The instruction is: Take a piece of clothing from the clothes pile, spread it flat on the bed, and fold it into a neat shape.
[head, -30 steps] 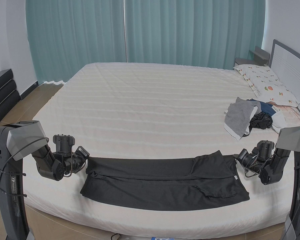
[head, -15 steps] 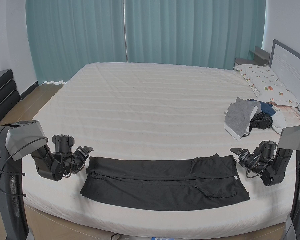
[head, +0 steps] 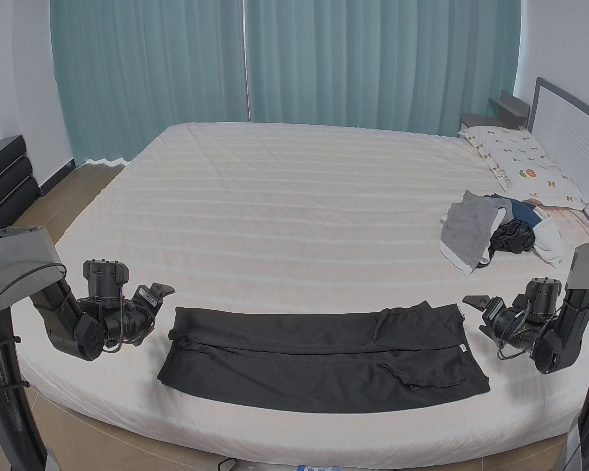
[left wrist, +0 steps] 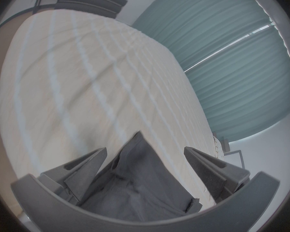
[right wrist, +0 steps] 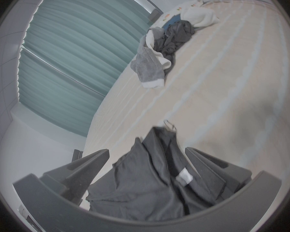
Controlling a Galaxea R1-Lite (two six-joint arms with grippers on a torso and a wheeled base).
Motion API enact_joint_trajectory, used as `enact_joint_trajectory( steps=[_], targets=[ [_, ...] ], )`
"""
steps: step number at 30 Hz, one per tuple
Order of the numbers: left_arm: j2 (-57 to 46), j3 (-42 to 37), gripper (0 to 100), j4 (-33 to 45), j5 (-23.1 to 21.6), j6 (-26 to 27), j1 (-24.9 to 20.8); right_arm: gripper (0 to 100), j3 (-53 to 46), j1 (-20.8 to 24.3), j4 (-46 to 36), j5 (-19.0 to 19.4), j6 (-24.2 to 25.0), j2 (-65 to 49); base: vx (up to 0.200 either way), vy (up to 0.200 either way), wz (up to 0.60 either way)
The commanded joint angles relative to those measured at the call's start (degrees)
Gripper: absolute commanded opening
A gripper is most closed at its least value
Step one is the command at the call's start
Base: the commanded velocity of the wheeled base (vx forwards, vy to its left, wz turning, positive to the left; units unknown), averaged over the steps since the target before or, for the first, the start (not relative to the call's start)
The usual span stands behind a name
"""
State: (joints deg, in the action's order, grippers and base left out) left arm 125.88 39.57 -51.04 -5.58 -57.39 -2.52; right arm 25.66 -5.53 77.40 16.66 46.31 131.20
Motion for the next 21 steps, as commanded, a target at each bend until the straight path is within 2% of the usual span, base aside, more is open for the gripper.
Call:
enact_joint_trajectory(
  steps=[1, 7, 14, 21],
  targets=[
    [-4.5, -7.3, 100, -0.4, 0.4, -5.5, -2.9, 100, -8.0, 1.6, 2.5, 0.1, 3.3, -3.9, -0.2, 0.0, 0.0],
    [-4.2, -11.1, 100, -0.4, 0.5, -6.6, -4.0, 100, -14.1, 1.9, 10.5, 0.6, 3.4, -3.0, -0.2, 0.0, 0.0],
    [-1.8, -11.5, 100, -0.6, 0.7, -5.4, -5.0, 100, -15.3, 3.5, 12.0, 0.6, 3.8, 0.6, 0.0, 0.0, 0.0],
    [3.1, -8.4, 100, -5.1, 4.8, -2.5, -6.6, 100, -14.5, 3.9, 12.0, 0.1, 3.9, 2.5, 0.0, 0.0, 0.0]
  ],
)
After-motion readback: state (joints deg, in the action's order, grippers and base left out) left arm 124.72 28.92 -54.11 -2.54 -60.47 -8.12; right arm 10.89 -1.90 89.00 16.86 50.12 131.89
